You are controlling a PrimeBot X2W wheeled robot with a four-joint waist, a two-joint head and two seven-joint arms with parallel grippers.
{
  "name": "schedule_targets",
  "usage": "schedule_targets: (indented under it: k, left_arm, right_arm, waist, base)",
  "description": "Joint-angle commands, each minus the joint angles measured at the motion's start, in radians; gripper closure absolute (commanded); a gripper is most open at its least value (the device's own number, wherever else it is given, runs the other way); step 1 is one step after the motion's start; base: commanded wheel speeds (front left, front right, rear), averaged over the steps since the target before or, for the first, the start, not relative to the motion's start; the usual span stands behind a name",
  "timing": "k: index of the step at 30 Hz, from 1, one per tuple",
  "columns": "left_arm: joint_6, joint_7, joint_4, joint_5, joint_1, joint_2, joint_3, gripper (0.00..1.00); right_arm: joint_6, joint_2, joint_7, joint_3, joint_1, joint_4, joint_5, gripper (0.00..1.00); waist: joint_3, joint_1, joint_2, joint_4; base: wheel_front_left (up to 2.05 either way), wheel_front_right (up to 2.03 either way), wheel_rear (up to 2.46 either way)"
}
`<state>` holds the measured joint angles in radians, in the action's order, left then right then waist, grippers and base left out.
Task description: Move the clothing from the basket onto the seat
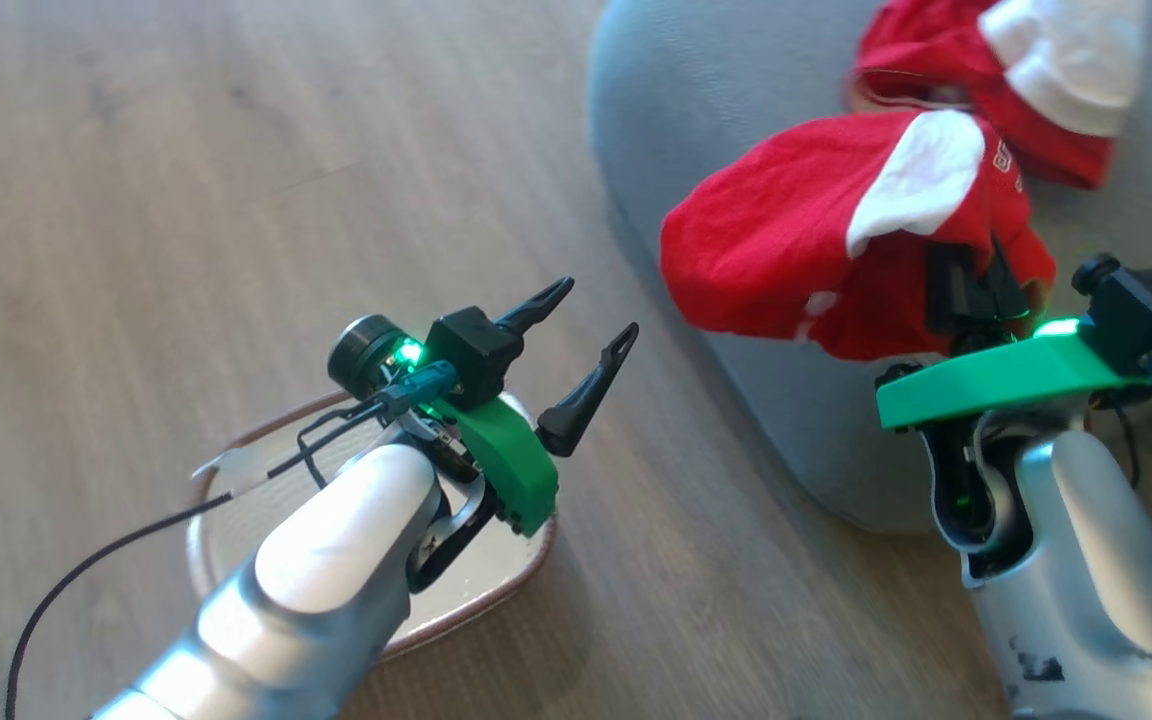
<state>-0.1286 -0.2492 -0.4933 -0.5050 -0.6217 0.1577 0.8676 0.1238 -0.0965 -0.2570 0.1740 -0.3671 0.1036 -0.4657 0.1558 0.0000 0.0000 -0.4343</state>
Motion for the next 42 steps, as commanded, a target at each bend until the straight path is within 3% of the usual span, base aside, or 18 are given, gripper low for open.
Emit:
schedule_targets:
  k: [1,4,17,27,42]
  left_arm:
    - [-0.002,-0.011,0.022,-0.006,-0.029,0.021,-0.027,0.00]
    - [-0.002,-0.012,0.018,-0.010,-0.028,0.021,-0.021,0.00]
    - [-0.002,-0.012,0.017,-0.035,-0.079,0.009,0.053,0.00]
    - [-0.002,-0.012,0.051,-0.036,-0.100,0.053,0.067,0.00]
    - [-0.002,0.025,0.212,-0.021,-0.177,0.126,0.093,0.00]
  right_arm:
    - [0.007,0.012,-0.005,0.011,-0.006,-0.043,0.008,1.00]
    - [0.007,0.013,-0.005,-0.001,0.010,-0.053,0.011,1.00]
    - [0.007,0.008,-0.005,-0.120,0.076,-0.129,0.067,1.00]
    - [0.007,-0.093,-0.005,-0.170,-0.127,-0.043,0.140,1.00]
    - [0.007,-0.247,-0.005,-0.341,-0.511,0.177,0.260,1.00]
  waist:
    - [-0.003,0.0000,0.0000,-0.064]
    - [-0.006,0.0000,0.0000,-0.105]
    - [0.038,0.0000,0.0000,-0.121]
    - [0.114,0.0000,0.0000,-0.109]
    - [0.324,0.0000,0.0000,-0.015]
  base:
    - [0.00,0.00,0.00]
    - [0.00,0.00,0.00]
    - [0.00,0.00,0.00]
    - [0.00,0.00,0.00]
    - [0.00,0.00,0.00]
